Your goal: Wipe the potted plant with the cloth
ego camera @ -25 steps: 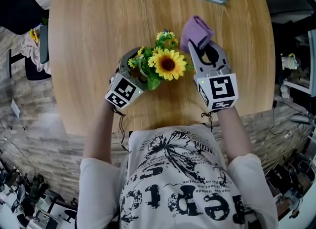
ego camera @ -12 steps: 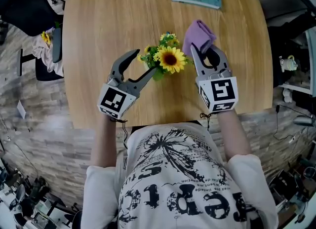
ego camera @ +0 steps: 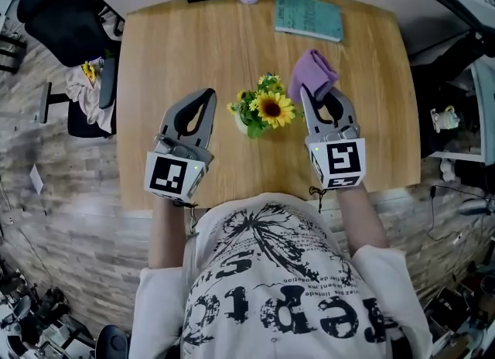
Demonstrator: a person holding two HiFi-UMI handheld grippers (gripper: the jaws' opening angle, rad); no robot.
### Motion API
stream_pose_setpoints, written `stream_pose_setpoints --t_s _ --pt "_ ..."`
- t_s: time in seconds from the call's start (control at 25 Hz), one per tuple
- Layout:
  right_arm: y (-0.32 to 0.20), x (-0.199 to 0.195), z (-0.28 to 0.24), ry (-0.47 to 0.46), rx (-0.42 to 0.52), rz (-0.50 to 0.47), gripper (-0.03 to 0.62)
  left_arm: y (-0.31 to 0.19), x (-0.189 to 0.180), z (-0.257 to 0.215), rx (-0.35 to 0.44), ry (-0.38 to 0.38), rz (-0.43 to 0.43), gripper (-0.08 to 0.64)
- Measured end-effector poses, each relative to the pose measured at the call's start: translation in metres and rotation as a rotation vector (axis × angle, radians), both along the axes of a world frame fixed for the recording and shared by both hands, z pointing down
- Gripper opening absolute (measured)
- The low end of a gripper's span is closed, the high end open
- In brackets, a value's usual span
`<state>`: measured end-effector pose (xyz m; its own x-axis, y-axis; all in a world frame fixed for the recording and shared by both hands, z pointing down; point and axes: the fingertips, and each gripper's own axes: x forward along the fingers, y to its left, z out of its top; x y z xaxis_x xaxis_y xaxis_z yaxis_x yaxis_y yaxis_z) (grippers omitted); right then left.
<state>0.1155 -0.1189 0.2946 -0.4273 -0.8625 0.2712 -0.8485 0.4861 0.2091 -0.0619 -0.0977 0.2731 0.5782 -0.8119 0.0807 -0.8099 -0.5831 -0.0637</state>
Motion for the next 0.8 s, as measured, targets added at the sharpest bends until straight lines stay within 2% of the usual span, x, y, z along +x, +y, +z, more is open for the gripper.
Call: stream_pose_setpoints --t_s 0.16,0.28,0.8 --pt "-0.004 0.007 -0.013 0.026 0.042 0.007 0.072 -0.006 -0.021 -0.004 -0.029 -0.016 -0.093 0.005" --pt "-0.008 0.015 -0.019 0.025 0.048 0.011 0.071 -0.007 -0.027 -0.005 -0.037 -0.028 -0.122 0.003" --pt "-0.003 0.019 -0.009 -0.028 0.000 -0.044 0.061 -0.007 -0.006 -0.016 -0.026 -0.017 -0.094 0.003"
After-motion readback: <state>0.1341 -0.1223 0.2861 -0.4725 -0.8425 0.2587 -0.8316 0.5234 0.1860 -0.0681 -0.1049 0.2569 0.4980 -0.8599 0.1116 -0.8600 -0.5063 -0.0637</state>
